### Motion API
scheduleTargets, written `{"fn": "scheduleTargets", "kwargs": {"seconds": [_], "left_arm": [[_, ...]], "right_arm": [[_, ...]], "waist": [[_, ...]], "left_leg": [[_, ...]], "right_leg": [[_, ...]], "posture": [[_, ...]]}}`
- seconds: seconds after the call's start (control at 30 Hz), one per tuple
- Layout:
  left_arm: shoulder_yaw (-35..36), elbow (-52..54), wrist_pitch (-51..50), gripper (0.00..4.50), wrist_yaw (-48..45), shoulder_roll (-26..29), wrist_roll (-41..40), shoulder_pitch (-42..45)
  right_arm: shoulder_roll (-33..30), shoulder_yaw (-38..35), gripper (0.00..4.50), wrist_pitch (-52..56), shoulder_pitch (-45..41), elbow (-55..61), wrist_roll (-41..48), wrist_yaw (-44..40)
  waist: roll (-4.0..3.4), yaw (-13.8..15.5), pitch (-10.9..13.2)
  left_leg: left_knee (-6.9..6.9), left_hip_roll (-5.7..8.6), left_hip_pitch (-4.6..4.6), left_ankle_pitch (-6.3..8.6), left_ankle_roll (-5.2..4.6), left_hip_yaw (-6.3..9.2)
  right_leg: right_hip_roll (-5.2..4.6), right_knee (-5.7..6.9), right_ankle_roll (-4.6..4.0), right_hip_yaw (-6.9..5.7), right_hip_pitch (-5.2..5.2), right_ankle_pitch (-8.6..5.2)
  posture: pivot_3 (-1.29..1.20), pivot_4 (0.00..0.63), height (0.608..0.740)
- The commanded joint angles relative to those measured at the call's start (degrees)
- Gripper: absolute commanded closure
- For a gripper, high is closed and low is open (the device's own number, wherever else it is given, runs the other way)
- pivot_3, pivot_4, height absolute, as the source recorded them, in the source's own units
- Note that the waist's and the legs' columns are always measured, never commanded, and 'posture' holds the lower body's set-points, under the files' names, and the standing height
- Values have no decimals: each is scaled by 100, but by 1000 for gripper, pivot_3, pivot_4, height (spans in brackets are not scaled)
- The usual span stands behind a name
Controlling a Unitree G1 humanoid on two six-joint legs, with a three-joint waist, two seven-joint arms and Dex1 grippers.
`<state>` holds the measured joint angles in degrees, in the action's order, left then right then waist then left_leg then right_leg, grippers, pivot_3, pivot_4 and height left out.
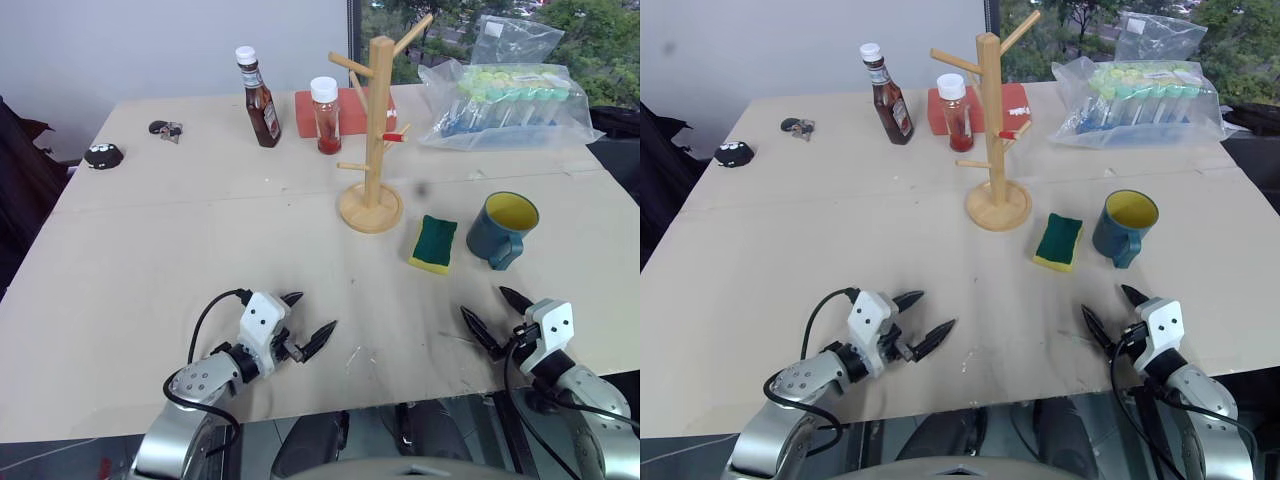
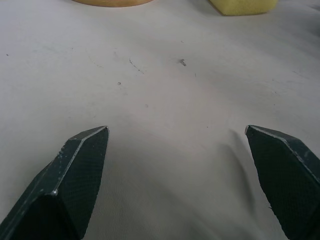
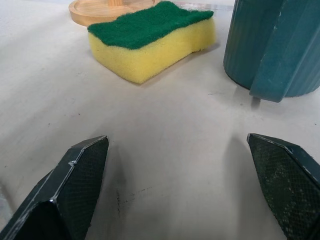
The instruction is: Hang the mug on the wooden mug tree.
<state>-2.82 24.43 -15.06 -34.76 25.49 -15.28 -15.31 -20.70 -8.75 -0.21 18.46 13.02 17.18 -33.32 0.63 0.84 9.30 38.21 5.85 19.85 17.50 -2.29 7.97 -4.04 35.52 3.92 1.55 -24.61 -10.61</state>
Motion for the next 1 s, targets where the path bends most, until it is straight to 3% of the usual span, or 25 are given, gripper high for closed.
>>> {"fn": "scheduleTargets", "kwargs": {"seconds": [0.03, 1.0], "left_arm": [[58, 85, 90, 0, -6, 9, -34, -11], [82, 148, 58, 0, -94, 37, -155, 103]], "right_arm": [[-18, 17, 24, -51, 7, 79, 18, -29], [-254, 48, 24, -106, 170, 238, 17, -364]], "waist": [[0, 0, 0], [0, 3, 0]], "left_leg": [[0, 0, 0, 0, 0, 0], [0, 0, 0, 0, 0, 0]], "right_leg": [[0, 0, 0, 0, 0, 0], [0, 0, 0, -1, 0, 0]], "posture": [[0, 150, 740], [0, 150, 740]]}}
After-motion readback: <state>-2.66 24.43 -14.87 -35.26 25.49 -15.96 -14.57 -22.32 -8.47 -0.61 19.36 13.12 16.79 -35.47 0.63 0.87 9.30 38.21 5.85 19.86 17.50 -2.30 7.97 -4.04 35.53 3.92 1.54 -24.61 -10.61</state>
